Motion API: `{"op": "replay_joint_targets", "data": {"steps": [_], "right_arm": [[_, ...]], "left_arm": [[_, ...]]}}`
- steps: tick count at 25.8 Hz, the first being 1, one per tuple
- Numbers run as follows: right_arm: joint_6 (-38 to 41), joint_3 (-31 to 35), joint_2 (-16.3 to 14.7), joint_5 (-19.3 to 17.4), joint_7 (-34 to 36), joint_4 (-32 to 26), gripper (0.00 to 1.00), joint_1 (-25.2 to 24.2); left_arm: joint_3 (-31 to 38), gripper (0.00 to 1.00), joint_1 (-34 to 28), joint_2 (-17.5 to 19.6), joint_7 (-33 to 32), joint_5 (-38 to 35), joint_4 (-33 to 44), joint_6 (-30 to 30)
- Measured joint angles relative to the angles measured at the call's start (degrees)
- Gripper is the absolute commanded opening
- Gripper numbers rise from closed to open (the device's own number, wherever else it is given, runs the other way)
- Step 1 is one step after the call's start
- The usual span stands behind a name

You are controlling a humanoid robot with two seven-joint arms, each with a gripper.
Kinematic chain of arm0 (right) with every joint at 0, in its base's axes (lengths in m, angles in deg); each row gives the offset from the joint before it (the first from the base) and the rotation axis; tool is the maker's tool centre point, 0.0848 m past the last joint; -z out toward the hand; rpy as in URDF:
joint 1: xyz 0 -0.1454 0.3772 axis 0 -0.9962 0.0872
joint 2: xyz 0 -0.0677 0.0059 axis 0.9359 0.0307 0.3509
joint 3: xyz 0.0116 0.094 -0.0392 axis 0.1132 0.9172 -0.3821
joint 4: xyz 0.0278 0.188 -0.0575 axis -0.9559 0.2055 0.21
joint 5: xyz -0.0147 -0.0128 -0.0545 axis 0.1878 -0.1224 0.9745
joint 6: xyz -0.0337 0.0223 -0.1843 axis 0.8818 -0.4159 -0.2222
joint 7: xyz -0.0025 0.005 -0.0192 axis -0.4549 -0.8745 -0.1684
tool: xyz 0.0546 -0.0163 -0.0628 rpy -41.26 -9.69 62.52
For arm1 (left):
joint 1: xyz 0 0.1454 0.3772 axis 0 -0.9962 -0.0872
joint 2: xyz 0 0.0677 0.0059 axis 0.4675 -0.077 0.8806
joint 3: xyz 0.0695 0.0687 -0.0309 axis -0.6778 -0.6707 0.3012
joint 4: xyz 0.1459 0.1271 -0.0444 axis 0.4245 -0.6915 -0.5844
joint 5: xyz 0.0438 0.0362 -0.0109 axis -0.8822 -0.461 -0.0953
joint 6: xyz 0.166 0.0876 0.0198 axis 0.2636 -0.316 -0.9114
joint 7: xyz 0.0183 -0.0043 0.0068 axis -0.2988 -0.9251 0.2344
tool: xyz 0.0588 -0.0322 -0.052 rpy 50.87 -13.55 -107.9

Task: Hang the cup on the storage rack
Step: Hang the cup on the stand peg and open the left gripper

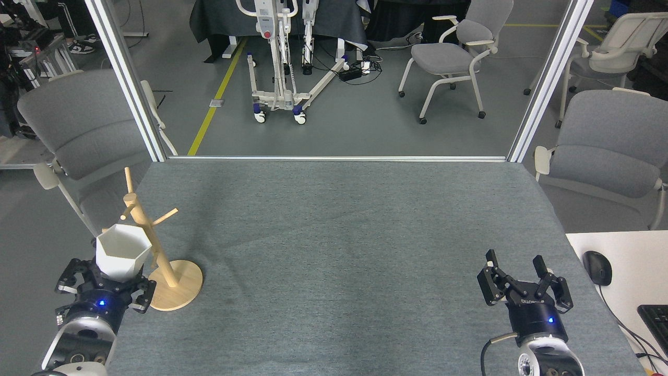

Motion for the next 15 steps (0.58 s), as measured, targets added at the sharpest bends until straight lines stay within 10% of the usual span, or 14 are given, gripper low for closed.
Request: {"op": "replay_joint_targets", "data": {"steps": [3,15], "right_arm": [[0.0,0.0,-0.1,0.0,0.0,0.1,0.99,0.0],[0.0,0.0,0.0,0.0,0.1,0.1,0.99,0.0]], "left_arm": [[-0.1,0.92,0.0,-0.4,0.4,0.0,-1.1,-0.4],[-0.2,0.97,0.2,-2.1,1.4,0.3,-7.4,-2.9]]}}
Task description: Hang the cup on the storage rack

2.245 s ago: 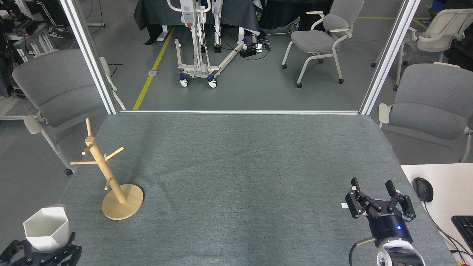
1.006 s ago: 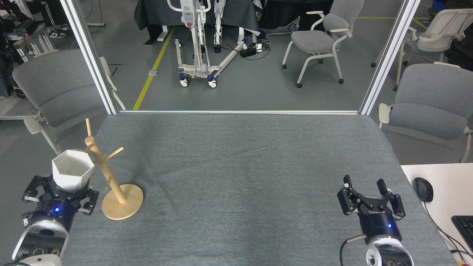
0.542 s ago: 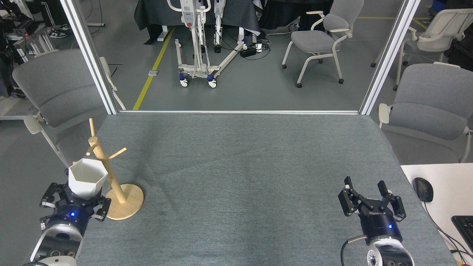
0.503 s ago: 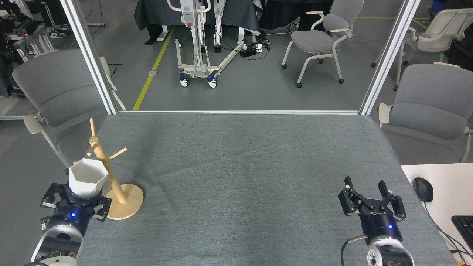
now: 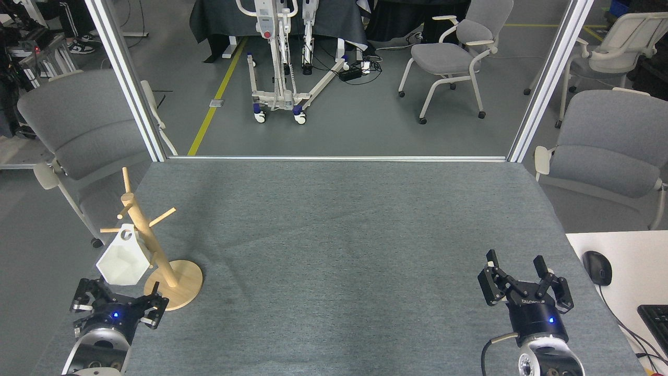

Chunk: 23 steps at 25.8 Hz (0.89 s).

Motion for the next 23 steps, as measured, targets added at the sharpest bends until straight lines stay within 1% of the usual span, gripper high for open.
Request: {"op": "replay_joint_targets", "data": {"steps": [6,10,13,15,17,20,23], "right_arm": [[0.0,0.0,0.1,0.0,0.2,0.0,0.99,0.0],[0.0,0.0,0.1,0.0,0.0,0.0,0.99,0.0],[0.0,0.0,0.3,0.0,0.0,-0.1,0.99,0.3],[0.0,0.0,0.4,0.0,0.0,-0.1,0.99,0.6],[0.0,-0.1,0.4,0.0,0.0,-0.1,0.99,0.8],[-0.1,-0.1,0.5,0.0,-0.1,-0.1,0.99,0.9],[-0.1,-0.1,0.5,0.0,-0.1,-0.1,0.99,0.9]], "left_arm": [[0.0,0.98,-0.5,-2.9,3.7,0.4,-2.7,0.1],[0.0,0.98,-1.2,-6.9,7.6,1.3,-2.8,0.6],[-0.4,0.98,-1.5,-10.7,9.4,4.4,-2.8,1.1],[-2.5,0.98,-1.6,-12.1,10.0,8.1,-2.9,1.1],[-6.4,0.98,-1.4,-12.9,10.6,12.9,-2.4,0.5],[-12.5,0.98,0.0,-13.4,11.0,18.7,-0.8,-2.9],[-17.7,0.98,2.2,-13.5,11.3,21.2,0.3,-7.4]]}}
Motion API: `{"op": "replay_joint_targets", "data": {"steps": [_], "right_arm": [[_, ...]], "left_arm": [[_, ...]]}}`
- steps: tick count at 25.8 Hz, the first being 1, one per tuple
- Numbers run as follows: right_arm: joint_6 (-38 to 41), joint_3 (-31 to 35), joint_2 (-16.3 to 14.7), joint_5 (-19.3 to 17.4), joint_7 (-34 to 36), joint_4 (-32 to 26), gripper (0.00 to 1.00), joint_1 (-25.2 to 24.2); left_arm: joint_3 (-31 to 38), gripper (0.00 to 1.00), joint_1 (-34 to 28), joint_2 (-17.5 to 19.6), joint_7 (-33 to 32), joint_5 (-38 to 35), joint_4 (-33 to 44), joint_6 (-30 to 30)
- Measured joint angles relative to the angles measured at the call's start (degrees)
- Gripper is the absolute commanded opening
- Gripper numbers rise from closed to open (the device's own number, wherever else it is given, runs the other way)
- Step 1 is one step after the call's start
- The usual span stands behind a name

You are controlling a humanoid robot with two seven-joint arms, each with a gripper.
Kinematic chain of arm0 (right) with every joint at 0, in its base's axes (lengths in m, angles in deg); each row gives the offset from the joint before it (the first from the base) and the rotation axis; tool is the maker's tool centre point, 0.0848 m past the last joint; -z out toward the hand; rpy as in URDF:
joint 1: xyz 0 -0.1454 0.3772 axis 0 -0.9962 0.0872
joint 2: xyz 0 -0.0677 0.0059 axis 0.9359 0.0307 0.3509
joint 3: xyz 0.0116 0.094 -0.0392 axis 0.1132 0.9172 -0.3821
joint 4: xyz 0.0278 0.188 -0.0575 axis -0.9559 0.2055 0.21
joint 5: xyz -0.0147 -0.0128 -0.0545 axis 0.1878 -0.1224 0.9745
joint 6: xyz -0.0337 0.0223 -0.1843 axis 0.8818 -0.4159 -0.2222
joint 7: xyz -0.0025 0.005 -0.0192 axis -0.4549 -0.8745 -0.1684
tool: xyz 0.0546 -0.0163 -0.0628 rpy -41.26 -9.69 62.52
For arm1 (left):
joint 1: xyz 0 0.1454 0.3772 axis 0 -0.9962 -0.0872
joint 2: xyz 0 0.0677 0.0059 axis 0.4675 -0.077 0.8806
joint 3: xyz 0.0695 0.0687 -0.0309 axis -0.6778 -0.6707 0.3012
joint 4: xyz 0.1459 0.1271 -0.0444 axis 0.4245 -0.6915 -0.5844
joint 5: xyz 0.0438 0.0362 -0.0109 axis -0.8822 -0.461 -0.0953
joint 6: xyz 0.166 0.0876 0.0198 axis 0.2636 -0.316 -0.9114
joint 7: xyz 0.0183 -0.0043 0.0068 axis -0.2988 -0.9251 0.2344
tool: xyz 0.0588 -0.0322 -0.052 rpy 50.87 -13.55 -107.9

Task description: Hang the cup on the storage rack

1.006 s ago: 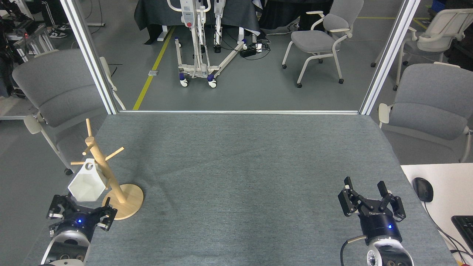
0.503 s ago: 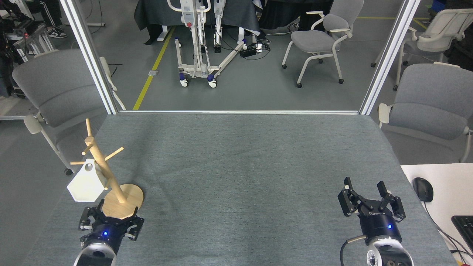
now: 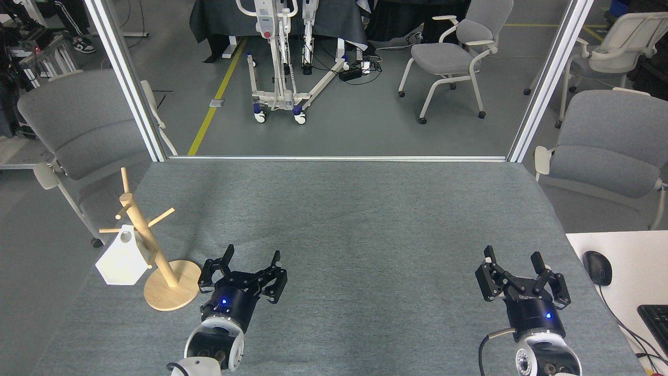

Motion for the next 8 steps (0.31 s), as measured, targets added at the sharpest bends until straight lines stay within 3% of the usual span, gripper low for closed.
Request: {"op": "replay_joint_targets", "data": {"steps": [8], "right_arm": [[-0.2,0.0,0.0,0.0,0.0,0.0,0.99,0.1]], "left_arm": [[-9.2,0.98,-0.6,0.0,-0.1,2.1,4.0,-11.3]]}}
